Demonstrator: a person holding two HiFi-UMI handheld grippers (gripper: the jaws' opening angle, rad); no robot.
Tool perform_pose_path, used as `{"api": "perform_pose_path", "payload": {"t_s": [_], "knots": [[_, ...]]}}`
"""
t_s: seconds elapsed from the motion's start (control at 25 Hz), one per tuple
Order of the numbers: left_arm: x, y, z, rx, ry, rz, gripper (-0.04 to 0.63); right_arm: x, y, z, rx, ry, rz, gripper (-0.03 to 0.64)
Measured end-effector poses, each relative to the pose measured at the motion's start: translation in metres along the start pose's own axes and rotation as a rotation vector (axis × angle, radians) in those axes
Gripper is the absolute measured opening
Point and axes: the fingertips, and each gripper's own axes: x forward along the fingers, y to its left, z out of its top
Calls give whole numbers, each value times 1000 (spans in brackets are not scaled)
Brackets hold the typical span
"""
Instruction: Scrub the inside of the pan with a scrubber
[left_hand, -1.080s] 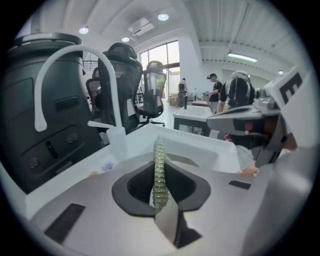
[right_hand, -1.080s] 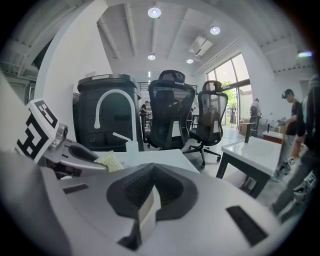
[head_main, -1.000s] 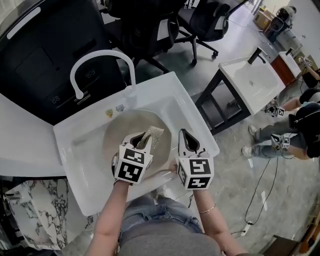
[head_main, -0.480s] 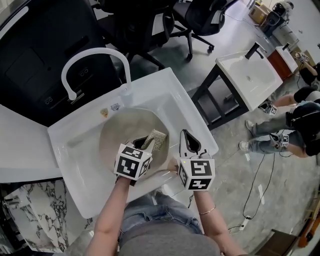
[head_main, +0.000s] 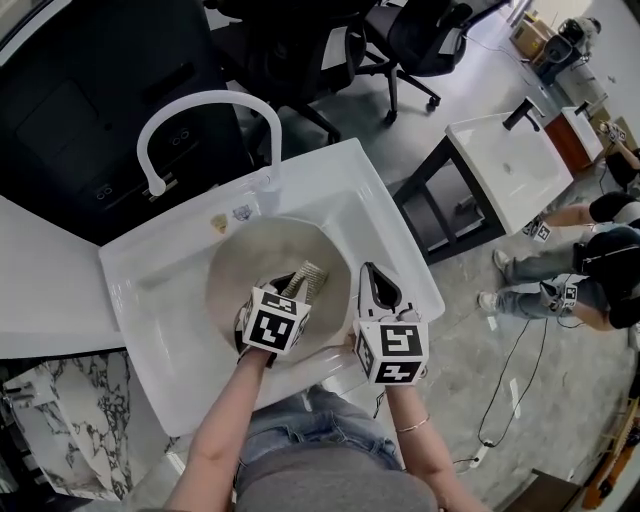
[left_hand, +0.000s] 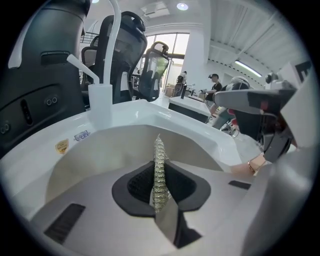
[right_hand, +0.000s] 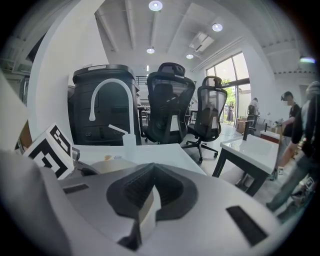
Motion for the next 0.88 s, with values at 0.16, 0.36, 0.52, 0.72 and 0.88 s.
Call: {"api": "perform_pose_path", "payload": {"t_s": [0.16,0.36,0.52,0.72,0.88], "knots": [[-1,17,-2,14,8,47,66,10,10,3,-10,3,18,9],[-2,44,-8,8,12,131,66,21,22,3,-27,14,40,9],[-8,64,-12,3,17,200,66,27,32,4,-38,23,61,9],[-20,87,-17,24,37,291,67,35,45,3,-49,34,91,9],[-31,102,-19,60,47,373,67,38,54,3,-59,36,113,9]]}}
